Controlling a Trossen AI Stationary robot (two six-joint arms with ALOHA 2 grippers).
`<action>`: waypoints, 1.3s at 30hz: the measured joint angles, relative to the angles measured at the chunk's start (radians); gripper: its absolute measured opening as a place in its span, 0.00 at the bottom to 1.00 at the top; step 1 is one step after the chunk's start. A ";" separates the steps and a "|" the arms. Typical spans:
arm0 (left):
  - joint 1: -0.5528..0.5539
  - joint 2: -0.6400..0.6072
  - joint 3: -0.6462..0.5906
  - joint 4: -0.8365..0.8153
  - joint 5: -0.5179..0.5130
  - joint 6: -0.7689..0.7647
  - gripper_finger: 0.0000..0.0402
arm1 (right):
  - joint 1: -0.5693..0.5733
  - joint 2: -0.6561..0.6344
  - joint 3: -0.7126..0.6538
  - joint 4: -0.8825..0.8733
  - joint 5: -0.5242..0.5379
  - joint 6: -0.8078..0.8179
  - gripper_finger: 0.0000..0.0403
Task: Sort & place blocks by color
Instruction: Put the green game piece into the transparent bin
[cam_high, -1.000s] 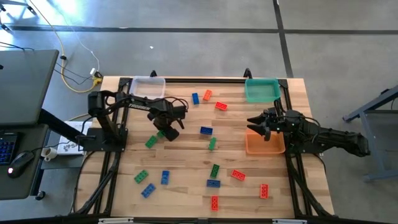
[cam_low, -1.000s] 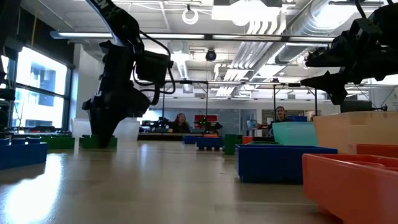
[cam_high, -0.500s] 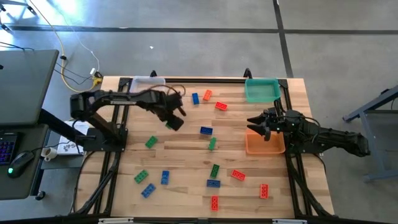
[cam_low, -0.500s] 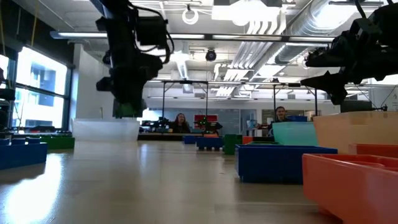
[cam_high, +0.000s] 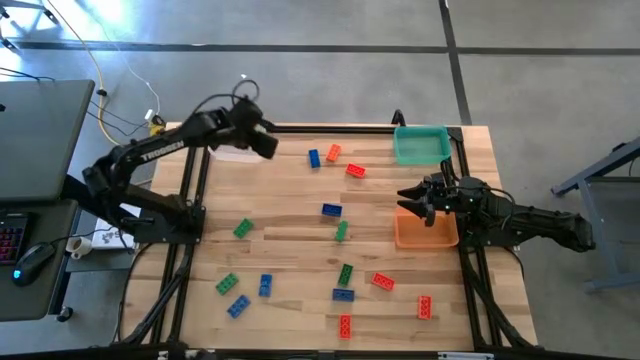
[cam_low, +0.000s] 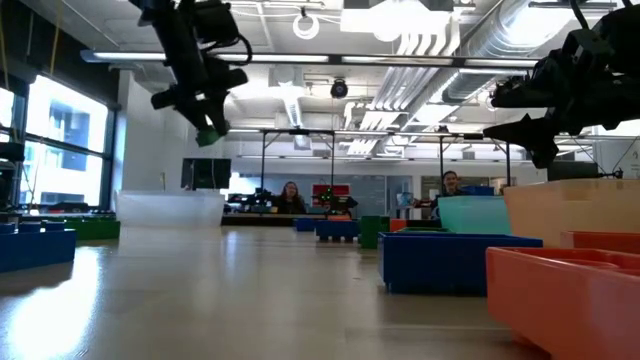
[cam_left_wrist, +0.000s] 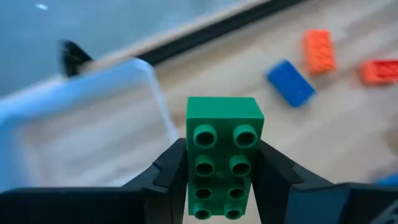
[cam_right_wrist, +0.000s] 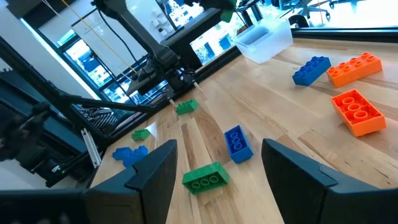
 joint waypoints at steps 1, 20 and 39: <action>0.030 0.000 0.000 0.000 0.000 0.025 0.27 | 0.000 0.000 0.000 0.000 0.000 0.000 0.55; 0.296 0.212 0.000 -0.001 0.019 0.287 0.29 | 0.000 0.000 0.000 0.000 0.000 0.000 0.55; 0.298 0.397 0.000 0.000 0.026 0.307 0.29 | 0.000 0.000 0.000 0.000 0.000 0.000 0.55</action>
